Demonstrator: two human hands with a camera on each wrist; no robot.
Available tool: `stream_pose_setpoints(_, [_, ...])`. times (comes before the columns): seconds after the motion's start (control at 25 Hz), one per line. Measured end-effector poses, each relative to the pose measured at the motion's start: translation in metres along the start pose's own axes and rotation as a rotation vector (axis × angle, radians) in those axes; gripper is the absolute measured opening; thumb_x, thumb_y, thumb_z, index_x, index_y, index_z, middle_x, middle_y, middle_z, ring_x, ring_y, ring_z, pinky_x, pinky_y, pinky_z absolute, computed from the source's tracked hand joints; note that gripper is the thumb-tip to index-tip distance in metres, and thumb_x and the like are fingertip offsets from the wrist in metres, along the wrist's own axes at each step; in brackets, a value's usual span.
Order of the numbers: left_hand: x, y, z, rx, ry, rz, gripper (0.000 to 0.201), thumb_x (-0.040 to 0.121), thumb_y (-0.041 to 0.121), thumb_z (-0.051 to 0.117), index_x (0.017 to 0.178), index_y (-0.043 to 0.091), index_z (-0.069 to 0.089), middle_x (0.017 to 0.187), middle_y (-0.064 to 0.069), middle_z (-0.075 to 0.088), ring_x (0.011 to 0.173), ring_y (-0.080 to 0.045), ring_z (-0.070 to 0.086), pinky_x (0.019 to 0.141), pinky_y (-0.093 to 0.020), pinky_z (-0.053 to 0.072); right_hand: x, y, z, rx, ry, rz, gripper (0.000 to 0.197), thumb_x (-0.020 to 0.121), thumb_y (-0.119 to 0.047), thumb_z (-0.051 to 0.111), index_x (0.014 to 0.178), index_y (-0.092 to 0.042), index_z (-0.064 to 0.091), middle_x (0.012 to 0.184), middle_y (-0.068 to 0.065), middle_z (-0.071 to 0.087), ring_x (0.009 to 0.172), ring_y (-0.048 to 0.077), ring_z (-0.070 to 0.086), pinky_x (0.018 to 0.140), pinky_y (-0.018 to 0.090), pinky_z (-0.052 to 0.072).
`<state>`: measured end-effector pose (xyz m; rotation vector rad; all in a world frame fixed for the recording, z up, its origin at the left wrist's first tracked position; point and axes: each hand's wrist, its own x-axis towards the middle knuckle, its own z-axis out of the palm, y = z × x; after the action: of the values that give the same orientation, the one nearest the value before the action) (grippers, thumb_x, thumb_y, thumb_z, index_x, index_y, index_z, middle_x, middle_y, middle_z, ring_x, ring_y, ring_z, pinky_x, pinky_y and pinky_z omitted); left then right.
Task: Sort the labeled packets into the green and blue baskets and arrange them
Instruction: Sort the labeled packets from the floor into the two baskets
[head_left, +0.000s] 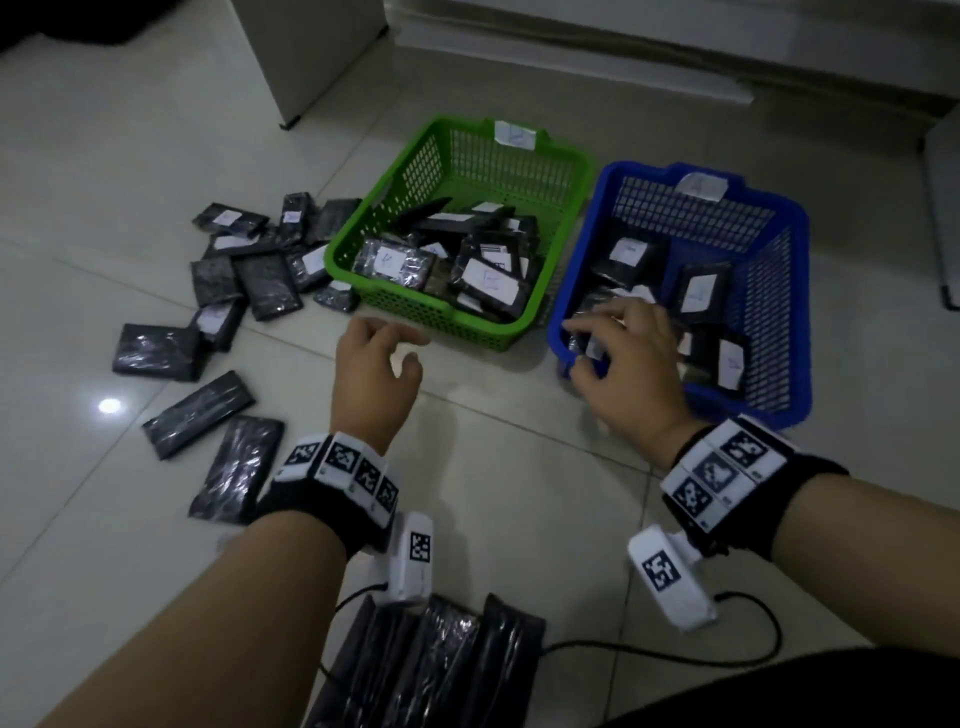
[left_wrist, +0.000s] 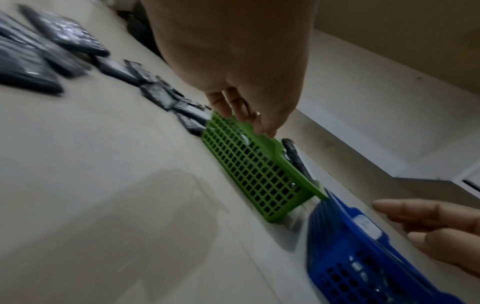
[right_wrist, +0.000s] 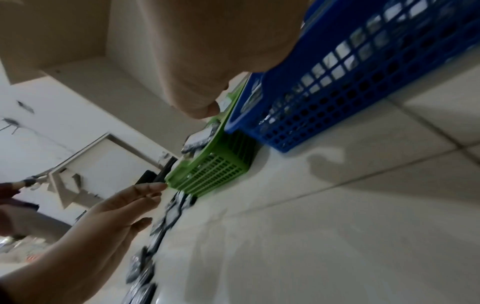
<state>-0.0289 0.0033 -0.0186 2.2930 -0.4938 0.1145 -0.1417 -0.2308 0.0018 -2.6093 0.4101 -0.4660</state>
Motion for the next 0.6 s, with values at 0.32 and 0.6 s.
stream_pose_setpoints(0.32, [-0.103, -0.037, -0.064, -0.035, -0.703, -0.187, 0.030, 0.063, 0.033, 0.086, 0.089, 0.031, 0.070, 0.093, 0.010, 0.065, 0.083, -0.004, 0.059, 0.074, -0.018, 0.047, -0.064, -0.056, 0.061, 0.258, -0.528, -0.269, 0.029, 0.080, -0.005, 0.059, 0.100, -0.021, 0.071, 0.096, -0.002, 0.058, 0.099, 0.015, 0.046, 0.087, 0.016, 0.030])
stream_pose_setpoints(0.6, [-0.141, -0.050, -0.057, 0.283, -1.081, 0.036, 0.046, 0.065, 0.015, 0.077, 0.107, 0.020, 0.060, 0.091, 0.006, 0.052, 0.087, -0.015, 0.052, 0.080, -0.029, 0.046, -0.100, -0.071, 0.068, 0.251, -0.816, -0.379, 0.026, 0.081, -0.011, 0.061, 0.102, -0.022, 0.070, 0.100, -0.004, 0.061, 0.100, 0.010, 0.044, 0.089, 0.023, 0.039])
